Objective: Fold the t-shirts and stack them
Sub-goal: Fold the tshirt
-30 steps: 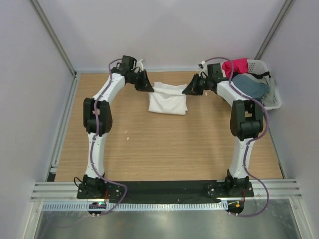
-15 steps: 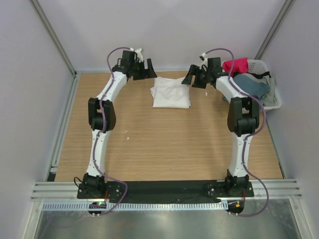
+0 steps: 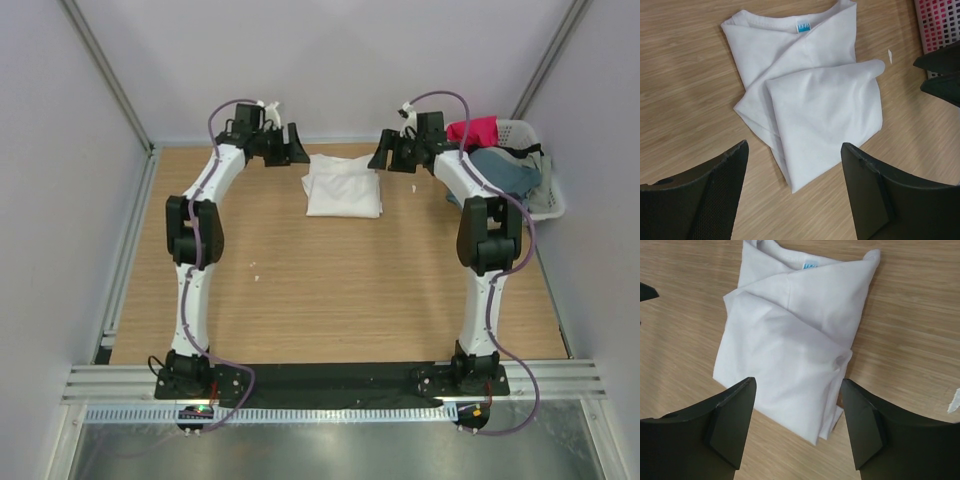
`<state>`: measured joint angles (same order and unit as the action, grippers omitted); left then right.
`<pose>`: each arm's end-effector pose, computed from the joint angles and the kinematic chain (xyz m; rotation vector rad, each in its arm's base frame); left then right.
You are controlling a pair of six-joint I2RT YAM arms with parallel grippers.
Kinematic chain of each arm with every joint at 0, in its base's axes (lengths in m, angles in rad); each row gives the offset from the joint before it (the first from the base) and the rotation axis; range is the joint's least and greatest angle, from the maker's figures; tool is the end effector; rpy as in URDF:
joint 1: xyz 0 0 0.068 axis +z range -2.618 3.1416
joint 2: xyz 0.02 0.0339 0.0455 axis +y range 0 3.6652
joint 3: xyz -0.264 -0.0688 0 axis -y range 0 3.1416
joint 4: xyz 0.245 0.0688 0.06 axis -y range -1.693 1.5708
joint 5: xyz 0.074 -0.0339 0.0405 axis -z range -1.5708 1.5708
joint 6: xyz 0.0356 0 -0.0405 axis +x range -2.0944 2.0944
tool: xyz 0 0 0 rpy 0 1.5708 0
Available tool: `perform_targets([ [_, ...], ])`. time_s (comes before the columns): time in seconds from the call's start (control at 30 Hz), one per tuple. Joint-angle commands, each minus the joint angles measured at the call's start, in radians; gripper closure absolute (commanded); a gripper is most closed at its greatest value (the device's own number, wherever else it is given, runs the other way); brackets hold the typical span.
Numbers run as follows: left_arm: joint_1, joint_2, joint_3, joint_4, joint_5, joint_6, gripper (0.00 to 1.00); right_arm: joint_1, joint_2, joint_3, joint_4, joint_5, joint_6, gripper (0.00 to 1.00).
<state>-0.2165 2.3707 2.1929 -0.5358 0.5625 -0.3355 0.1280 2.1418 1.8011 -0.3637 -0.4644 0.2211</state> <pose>0.5231 -0.1345 0.2450 0.1665 2.3159 -0.9265 0.4882 0.0789 0.2418 -0.1424 2.2795 0.7111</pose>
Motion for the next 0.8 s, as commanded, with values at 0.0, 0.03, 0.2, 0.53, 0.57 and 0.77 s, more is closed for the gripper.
perform_targets([
  [0.0, 0.020, 0.051, 0.065, 0.019, 0.051, 0.047, 0.24, -0.001, 0.046, 0.084, -0.006, 0.090, -0.072, 0.26],
  [0.03, 0.022, 0.065, 0.071, 0.036, 0.057, 0.050, 0.24, -0.001, 0.056, 0.096, -0.004, 0.101, -0.078, 0.27],
  [0.2, 0.023, 0.159, 0.120, 0.077, 0.112, 0.030, 0.25, -0.001, 0.122, 0.130, -0.001, 0.112, -0.092, 0.29],
  [0.53, 0.011, 0.217, 0.171, 0.140, 0.114, 0.024, 0.28, 0.008, 0.153, 0.179, 0.051, 0.084, -0.040, 0.32],
  [0.57, 0.011, 0.217, 0.169, 0.142, 0.109, 0.021, 0.28, 0.015, 0.148, 0.187, 0.052, 0.093, -0.048, 0.32],
  [0.77, 0.011, 0.190, 0.127, 0.128, 0.086, -0.002, 0.25, 0.053, 0.142, 0.250, 0.085, -0.009, -0.020, 0.31],
])
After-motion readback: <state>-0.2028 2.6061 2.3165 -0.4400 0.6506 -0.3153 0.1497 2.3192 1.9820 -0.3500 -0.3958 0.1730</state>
